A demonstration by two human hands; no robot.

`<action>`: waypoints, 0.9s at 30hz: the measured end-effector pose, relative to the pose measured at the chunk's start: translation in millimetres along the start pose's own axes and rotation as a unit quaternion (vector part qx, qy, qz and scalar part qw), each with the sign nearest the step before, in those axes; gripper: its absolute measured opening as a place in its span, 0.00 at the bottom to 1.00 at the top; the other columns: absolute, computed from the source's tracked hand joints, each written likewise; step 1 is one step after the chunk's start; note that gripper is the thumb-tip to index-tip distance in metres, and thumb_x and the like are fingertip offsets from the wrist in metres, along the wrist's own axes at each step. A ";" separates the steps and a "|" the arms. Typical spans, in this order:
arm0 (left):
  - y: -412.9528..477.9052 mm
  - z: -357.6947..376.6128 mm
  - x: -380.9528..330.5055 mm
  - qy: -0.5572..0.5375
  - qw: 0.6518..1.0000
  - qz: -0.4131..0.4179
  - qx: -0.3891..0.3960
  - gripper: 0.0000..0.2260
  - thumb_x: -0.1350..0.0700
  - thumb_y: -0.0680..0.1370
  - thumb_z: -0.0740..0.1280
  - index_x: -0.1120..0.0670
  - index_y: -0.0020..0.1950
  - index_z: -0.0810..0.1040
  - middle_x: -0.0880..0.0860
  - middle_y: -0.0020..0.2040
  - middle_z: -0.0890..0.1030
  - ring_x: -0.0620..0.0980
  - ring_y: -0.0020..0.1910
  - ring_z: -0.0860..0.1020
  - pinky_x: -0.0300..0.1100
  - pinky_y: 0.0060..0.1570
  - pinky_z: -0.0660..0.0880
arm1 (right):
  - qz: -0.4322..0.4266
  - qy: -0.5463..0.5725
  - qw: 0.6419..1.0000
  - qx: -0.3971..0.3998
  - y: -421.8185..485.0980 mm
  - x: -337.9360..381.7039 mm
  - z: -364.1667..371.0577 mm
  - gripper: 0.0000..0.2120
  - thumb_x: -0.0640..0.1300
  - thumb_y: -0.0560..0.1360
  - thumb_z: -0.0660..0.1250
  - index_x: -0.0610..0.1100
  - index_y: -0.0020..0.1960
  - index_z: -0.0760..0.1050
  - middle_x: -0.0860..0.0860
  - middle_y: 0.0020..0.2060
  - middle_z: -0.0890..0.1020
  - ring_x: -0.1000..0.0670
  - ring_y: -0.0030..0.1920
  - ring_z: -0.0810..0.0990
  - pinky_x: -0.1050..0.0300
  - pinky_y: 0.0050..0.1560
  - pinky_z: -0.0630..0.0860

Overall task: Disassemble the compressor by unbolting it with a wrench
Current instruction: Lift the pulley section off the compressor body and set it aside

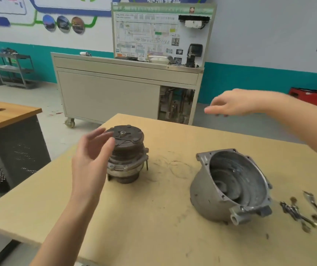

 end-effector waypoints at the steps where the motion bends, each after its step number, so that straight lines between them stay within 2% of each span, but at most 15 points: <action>1: -15.9 19.5 0.5 -0.013 0.999 -0.024 0.041 0.07 0.53 0.77 0.70 0.48 0.55 0.79 0.45 0.49 0.85 0.40 0.51 0.82 0.29 0.47 0.76 | 0.030 0.012 0.999 0.030 -12.6 -18.3 14.2 0.29 0.65 0.76 0.51 0.45 0.63 0.74 0.50 0.54 0.80 0.51 0.49 0.79 0.56 0.51 0.74; 2: -32.5 40.9 4.5 -0.013 0.993 -0.062 0.098 0.05 0.51 0.77 0.69 0.50 0.52 0.81 0.48 0.46 0.86 0.44 0.48 0.83 0.31 0.44 0.77 | 0.055 0.037 0.996 0.054 -25.8 -33.6 29.1 0.31 0.66 0.75 0.50 0.45 0.62 0.74 0.51 0.51 0.81 0.51 0.48 0.80 0.55 0.49 0.77; 3: -48.3 61.8 10.0 0.000 0.981 -0.109 0.160 0.10 0.48 0.78 0.67 0.53 0.49 0.82 0.51 0.42 0.86 0.48 0.45 0.84 0.34 0.42 0.79 | 0.072 0.071 0.992 0.070 -38.7 -45.9 42.9 0.31 0.67 0.74 0.49 0.46 0.61 0.74 0.52 0.50 0.81 0.51 0.47 0.80 0.56 0.45 0.78; 4: -62.8 80.3 17.3 0.027 0.961 -0.160 0.226 0.18 0.42 0.78 0.63 0.56 0.45 0.82 0.54 0.39 0.86 0.51 0.42 0.84 0.37 0.41 0.80 | 0.084 0.110 0.987 0.079 -51.7 -55.0 55.7 0.33 0.69 0.72 0.48 0.48 0.61 0.73 0.53 0.48 0.81 0.51 0.45 0.81 0.57 0.42 0.78; 7: -103.3 116.1 43.7 0.092 0.856 -0.304 0.408 0.38 0.27 0.68 0.50 0.59 0.40 0.83 0.59 0.39 0.85 0.53 0.37 0.84 0.40 0.36 0.79 | 0.085 0.196 0.972 0.098 -82.7 -63.9 90.9 0.33 0.74 0.66 0.49 0.54 0.59 0.70 0.54 0.47 0.81 0.54 0.40 0.82 0.62 0.33 0.75; 8: -114.2 123.5 51.4 0.088 0.824 -0.338 0.446 0.41 0.25 0.66 0.48 0.58 0.41 0.84 0.60 0.41 0.85 0.54 0.36 0.84 0.40 0.35 0.77 | 0.078 0.209 0.970 0.097 -88.9 -62.9 101.7 0.30 0.73 0.68 0.51 0.54 0.59 0.69 0.53 0.46 0.82 0.56 0.36 0.81 0.63 0.31 0.74; 10: -132.9 136.7 61.8 0.040 0.774 -0.402 0.487 0.46 0.22 0.64 0.47 0.59 0.48 0.85 0.63 0.46 0.85 0.56 0.36 0.84 0.41 0.34 0.77 | 0.052 0.224 0.969 0.086 -94.1 -57.2 119.9 0.19 0.67 0.75 0.56 0.55 0.57 0.70 0.51 0.41 0.82 0.57 0.28 0.78 0.65 0.26 0.71; 12: -151.5 148.7 66.3 -0.053 0.714 -0.488 0.499 0.51 0.22 0.63 0.48 0.63 0.60 0.79 0.67 0.51 0.83 0.59 0.38 0.84 0.43 0.33 0.79 | 0.033 0.245 0.967 0.059 -92.7 -51.5 129.3 0.09 0.59 0.79 0.59 0.54 0.51 0.72 0.49 0.37 0.81 0.54 0.28 0.76 0.64 0.24 0.70; 15: -166.9 160.2 65.1 -0.192 0.634 -0.595 0.455 0.53 0.23 0.65 0.50 0.70 0.65 0.72 0.70 0.57 0.79 0.64 0.44 0.84 0.50 0.34 0.82 | 0.045 0.276 0.960 0.012 -89.9 -49.3 130.6 0.09 0.46 0.80 0.61 0.41 0.46 0.74 0.49 0.30 0.76 0.54 0.26 0.73 0.67 0.22 0.66; 18: -167.6 166.7 63.1 -0.300 0.587 -0.635 0.402 0.55 0.23 0.65 0.54 0.74 0.63 0.72 0.72 0.61 0.75 0.67 0.51 0.82 0.57 0.41 0.82 | 0.057 0.284 0.956 -0.037 -97.6 -45.5 127.7 0.11 0.41 0.79 0.61 0.32 0.48 0.75 0.48 0.32 0.75 0.55 0.28 0.70 0.67 0.24 0.64; 21: -169.0 170.7 49.5 -0.402 0.534 -0.633 0.390 0.55 0.23 0.64 0.58 0.73 0.66 0.71 0.73 0.65 0.72 0.69 0.58 0.78 0.60 0.56 0.77 | 0.028 0.277 0.957 -0.084 -115.4 -33.5 119.5 0.11 0.41 0.79 0.61 0.32 0.44 0.74 0.50 0.28 0.72 0.53 0.28 0.68 0.61 0.27 0.62; 23: -170.6 173.8 39.6 -0.450 0.520 -0.614 0.387 0.50 0.25 0.67 0.61 0.67 0.69 0.72 0.71 0.68 0.70 0.70 0.62 0.75 0.62 0.59 0.74 | -0.009 0.242 0.963 -0.121 -131.6 -24.9 114.9 0.09 0.41 0.79 0.61 0.37 0.44 0.75 0.55 0.28 0.71 0.51 0.29 0.68 0.56 0.32 0.61; 24: -169.9 176.3 33.7 -0.472 0.519 -0.597 0.389 0.46 0.26 0.69 0.62 0.63 0.70 0.72 0.69 0.69 0.70 0.70 0.64 0.74 0.63 0.60 0.73 | -0.025 0.227 0.962 -0.151 -141.3 -22.2 112.9 0.08 0.41 0.79 0.62 0.38 0.47 0.77 0.58 0.28 0.69 0.51 0.30 0.68 0.56 0.34 0.60; 26: -165.2 179.7 21.8 -0.495 0.528 -0.546 0.423 0.41 0.29 0.73 0.62 0.60 0.73 0.70 0.66 0.72 0.68 0.69 0.69 0.69 0.64 0.63 0.71 | -0.046 0.193 0.949 -0.244 -162.3 -16.2 102.0 0.11 0.40 0.79 0.63 0.39 0.59 0.78 0.62 0.26 0.66 0.53 0.28 0.67 0.59 0.33 0.60; 27: -159.4 182.3 14.2 -0.486 0.551 -0.517 0.439 0.38 0.32 0.76 0.62 0.60 0.73 0.69 0.66 0.72 0.68 0.67 0.70 0.69 0.63 0.64 0.70 | -0.051 0.166 0.941 -0.291 -172.8 -13.9 93.2 0.15 0.41 0.78 0.63 0.38 0.63 0.76 0.61 0.25 0.66 0.53 0.27 0.66 0.61 0.30 0.60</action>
Point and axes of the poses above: each hand's wrist, its own y-axis towards the middle knuckle, its own z-axis out of the palm, x = y × z, the point moved 6 cm from there along y, towards the middle knuckle
